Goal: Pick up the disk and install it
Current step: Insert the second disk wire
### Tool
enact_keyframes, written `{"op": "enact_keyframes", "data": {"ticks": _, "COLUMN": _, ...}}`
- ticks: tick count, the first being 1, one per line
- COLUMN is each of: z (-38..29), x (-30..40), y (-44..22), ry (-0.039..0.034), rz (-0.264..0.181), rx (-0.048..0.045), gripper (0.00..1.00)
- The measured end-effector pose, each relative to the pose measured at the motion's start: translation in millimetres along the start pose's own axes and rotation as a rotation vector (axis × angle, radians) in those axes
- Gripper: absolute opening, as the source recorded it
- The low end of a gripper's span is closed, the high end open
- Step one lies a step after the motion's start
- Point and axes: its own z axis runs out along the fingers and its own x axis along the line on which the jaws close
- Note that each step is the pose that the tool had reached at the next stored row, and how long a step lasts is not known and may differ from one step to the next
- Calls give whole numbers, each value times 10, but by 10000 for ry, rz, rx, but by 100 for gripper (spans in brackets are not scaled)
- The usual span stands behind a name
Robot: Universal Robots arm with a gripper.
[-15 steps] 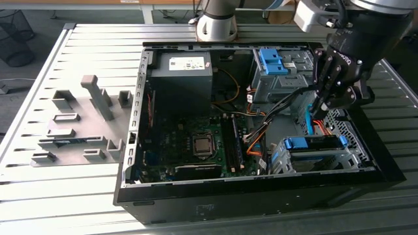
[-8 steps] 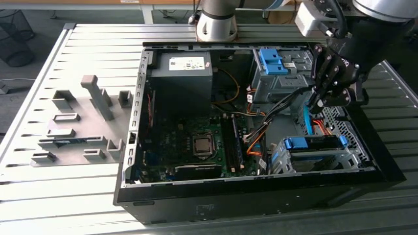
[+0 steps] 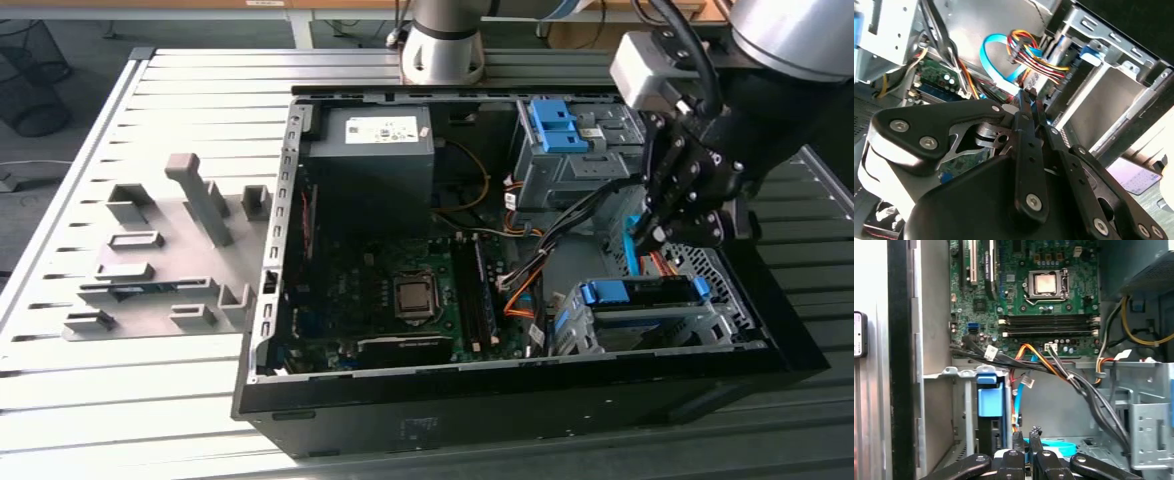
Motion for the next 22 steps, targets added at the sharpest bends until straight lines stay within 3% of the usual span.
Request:
{"op": "enact_keyframes", "data": {"ticks": 4, "z": 37, "x": 48, "y": -4, "ry": -3, "rz": -4, "rx": 20, "gripper": 16}}
{"op": "enact_keyframes", "data": {"ticks": 8, "z": 46, "x": 67, "y": 22, "ry": -12, "rz": -47, "rx": 201, "gripper": 16}}
{"op": "enact_keyframes", "data": {"ticks": 15, "z": 94, "x": 171, "y": 23, "ry": -35, "rz": -48, "rx": 208, "gripper": 16}}
{"op": "enact_keyframes", "data": {"ticks": 22, "z": 112, "x": 206, "y": 21, "ry": -35, "rz": -48, "rx": 219, "gripper": 16}}
